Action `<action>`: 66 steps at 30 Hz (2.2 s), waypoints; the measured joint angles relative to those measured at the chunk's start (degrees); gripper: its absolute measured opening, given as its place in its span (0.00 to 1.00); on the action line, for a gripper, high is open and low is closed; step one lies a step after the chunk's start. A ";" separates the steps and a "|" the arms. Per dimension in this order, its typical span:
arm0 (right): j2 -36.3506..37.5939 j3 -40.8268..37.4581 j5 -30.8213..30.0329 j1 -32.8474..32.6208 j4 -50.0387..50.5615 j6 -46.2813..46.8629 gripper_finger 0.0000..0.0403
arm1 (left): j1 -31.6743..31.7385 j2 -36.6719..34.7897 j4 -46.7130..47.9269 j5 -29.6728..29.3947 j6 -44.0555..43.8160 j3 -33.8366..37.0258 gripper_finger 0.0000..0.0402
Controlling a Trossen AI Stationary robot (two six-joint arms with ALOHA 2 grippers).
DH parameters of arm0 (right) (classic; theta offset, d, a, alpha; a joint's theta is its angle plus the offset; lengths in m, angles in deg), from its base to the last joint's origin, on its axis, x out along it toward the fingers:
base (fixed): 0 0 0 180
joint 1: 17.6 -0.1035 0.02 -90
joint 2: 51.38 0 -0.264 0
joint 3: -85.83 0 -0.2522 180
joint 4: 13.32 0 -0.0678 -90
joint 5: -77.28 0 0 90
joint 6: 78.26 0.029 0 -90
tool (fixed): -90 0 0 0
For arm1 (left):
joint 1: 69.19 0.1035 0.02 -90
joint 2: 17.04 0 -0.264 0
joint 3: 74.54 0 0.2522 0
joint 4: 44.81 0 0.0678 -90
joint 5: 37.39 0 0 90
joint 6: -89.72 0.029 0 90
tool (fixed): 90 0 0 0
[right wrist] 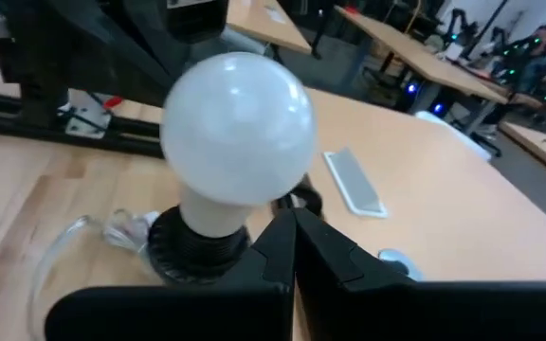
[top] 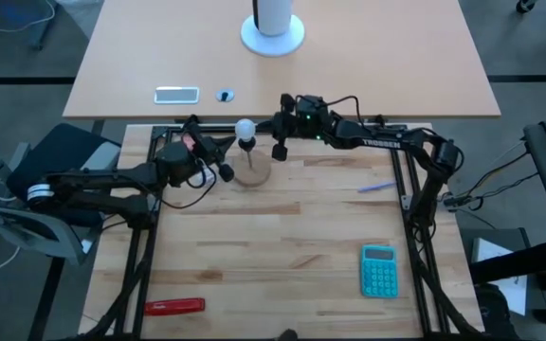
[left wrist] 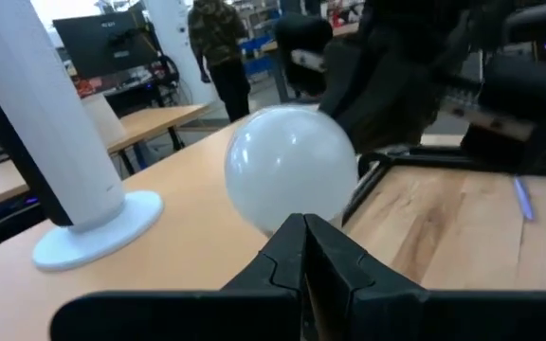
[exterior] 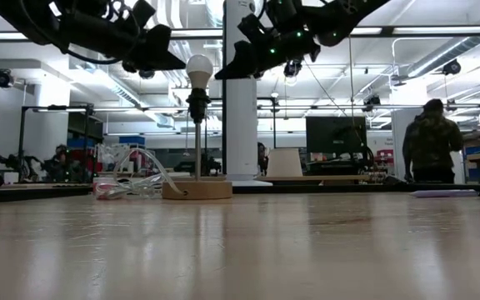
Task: Screw lightbulb
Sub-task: Insert the lightbulb into the wooden table lamp
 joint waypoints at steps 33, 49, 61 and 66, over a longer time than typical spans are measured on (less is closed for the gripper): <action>0.67 0.00 1.11 -0.96 0.31 -0.03 0.01 | -1.70 -0.66 -0.94 -0.37 1.03 0.02 0.00; 0.45 0.00 7.25 -2.02 2.54 0.44 0.01 | -1.53 0.08 -1.04 -6.71 1.23 0.02 0.00; 0.42 0.00 -0.98 -1.24 2.79 -0.98 0.01 | -2.25 -0.71 -0.47 -4.28 1.27 0.02 0.00; -1.25 0.00 1.44 -0.94 -1.90 -0.52 0.01 | -1.74 0.51 -0.41 -3.32 1.52 0.02 0.00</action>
